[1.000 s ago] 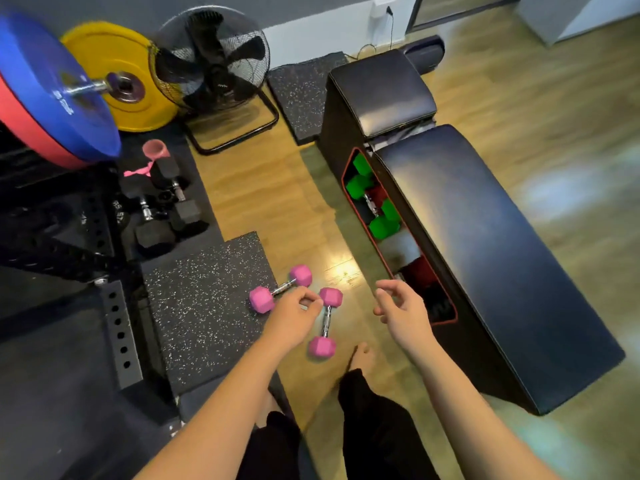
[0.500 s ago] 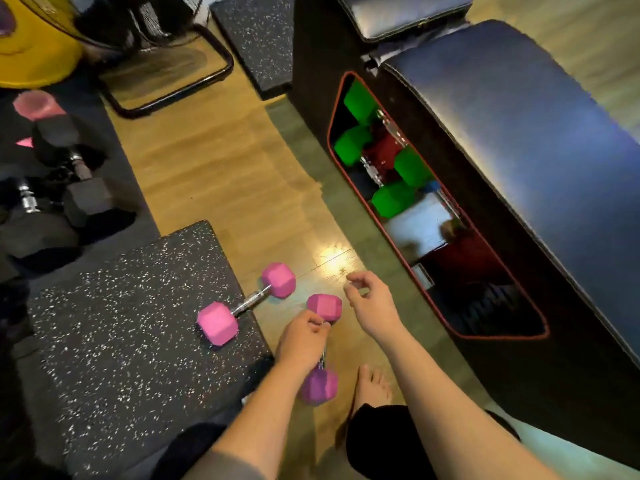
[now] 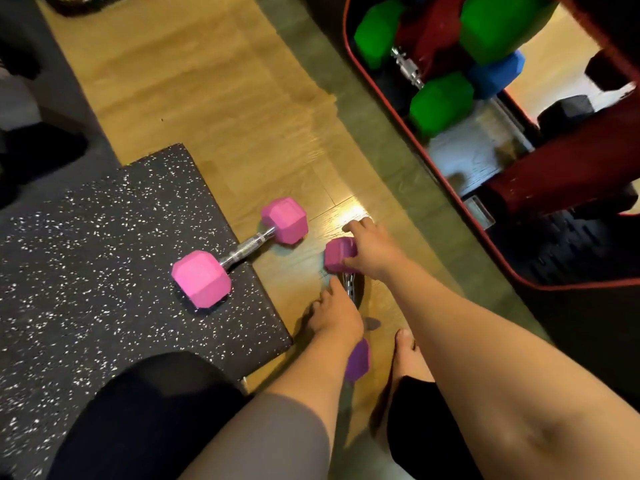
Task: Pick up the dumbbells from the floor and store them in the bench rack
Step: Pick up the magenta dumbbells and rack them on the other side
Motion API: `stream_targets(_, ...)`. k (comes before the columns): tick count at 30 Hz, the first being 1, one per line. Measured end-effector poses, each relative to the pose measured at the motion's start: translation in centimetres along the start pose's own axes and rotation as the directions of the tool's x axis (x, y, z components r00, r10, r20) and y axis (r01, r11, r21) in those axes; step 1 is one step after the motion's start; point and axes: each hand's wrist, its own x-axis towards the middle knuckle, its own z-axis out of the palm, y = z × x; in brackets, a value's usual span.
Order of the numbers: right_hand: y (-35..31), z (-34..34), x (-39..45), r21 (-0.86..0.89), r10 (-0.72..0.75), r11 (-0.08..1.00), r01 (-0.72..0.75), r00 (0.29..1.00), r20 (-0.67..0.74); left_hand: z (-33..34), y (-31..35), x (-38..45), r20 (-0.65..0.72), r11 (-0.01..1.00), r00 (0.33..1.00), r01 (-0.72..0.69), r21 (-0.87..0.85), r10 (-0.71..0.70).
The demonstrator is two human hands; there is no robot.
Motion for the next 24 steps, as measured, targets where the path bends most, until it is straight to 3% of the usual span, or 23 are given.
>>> stream_targets(4, 0.2, 1.8, 0.1, -0.178, -0.053, 0.982, 0.062, 0.997, 0.05, 2.0, -1.3, -0.4, 0.144, 0.991, 0.988, 0.035, 0.126, -0.053)
stream_targets(8, 0.3, 3.1, 0.0, -0.237, -0.093, 0.968, 0.086, 0.996, -0.018, 3.9, -2.5, -0.7, 0.219, 0.967, 0.974, 0.005, 0.256, -0.063)
stream_targets(19, 1.0, 3.0, -0.1, -0.185, -0.1, 0.979, 0.091, 0.994, -0.039, 5.0, -2.3, 0.6, 0.186, 0.949, 0.979, 0.025, 0.316, -0.088)
stream_targets(24, 3.0, 2.5, -0.8, -0.083, 0.044, 0.995, -0.051, 0.996, -0.079, 4.1, -1.4, 0.6, 0.192, 0.908, 0.981, -0.08, 0.41, 0.0)
